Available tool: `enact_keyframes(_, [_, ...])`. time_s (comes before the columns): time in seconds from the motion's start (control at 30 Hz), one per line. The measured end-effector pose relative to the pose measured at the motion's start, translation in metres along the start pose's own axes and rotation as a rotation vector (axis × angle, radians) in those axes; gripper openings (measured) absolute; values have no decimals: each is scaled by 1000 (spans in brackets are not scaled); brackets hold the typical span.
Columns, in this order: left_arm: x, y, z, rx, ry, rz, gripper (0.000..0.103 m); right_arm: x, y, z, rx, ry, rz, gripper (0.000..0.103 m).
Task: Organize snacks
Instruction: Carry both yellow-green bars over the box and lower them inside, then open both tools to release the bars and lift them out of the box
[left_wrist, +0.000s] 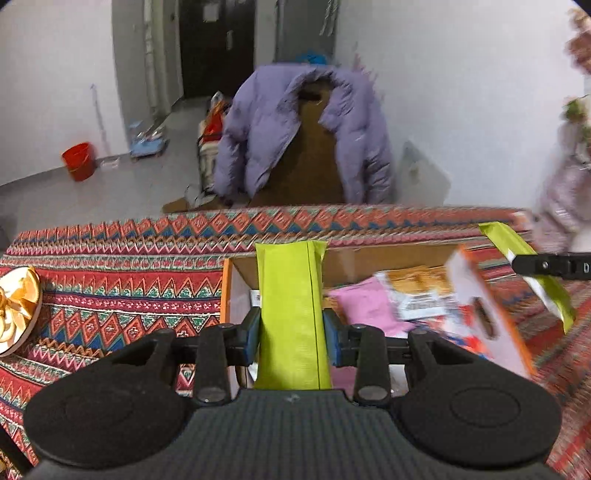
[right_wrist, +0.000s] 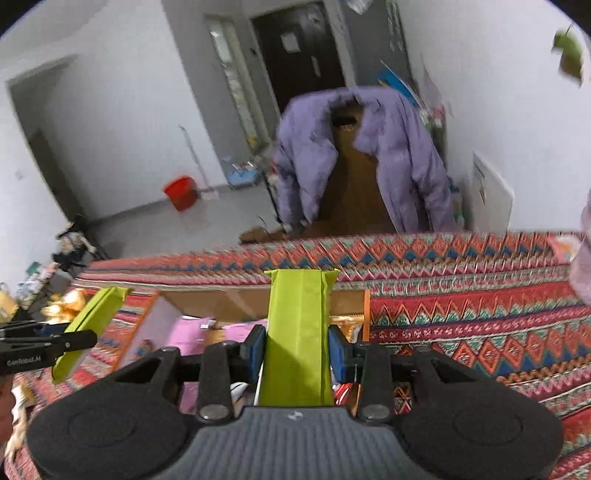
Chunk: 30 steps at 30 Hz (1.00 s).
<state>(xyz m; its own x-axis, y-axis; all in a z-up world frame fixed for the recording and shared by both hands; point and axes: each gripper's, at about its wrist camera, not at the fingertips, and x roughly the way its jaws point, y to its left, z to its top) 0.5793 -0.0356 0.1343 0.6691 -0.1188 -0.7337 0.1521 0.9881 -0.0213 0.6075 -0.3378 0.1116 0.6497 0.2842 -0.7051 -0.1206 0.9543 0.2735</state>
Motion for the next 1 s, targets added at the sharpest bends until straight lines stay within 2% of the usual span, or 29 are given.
enact_keyframes(0.13, [56,-6,3,-49,97,11,35,59,4,-10,-10,82,-88,35])
enact_keyframes(0.23, [83,-19,-3,-59,129,7,35,88,11,-18,-51,132,-146,35])
enact_keyframes(0.37, [103,-39,-15,-33,154,-2,35,105,17,-26,-97,171,-185,35])
enact_keyframes(0.43, [106,-43,-17,-22,141,15,38,107,16,-28,-96,174,-192,37])
enact_keyframes(0.5, [107,-45,-16,-16,145,1,48,106,17,-27,-91,175,-192,39])
enact_keyframes(0.63, [98,-53,-14,5,150,-16,50,100,22,-23,-83,170,-177,47])
enact_keyframes(0.77, [68,-53,-11,22,111,-28,64,78,29,-18,-93,148,-166,47])
enact_keyframes(1.0, [0,-51,-6,47,48,-28,74,8,45,-8,-120,78,-151,55])
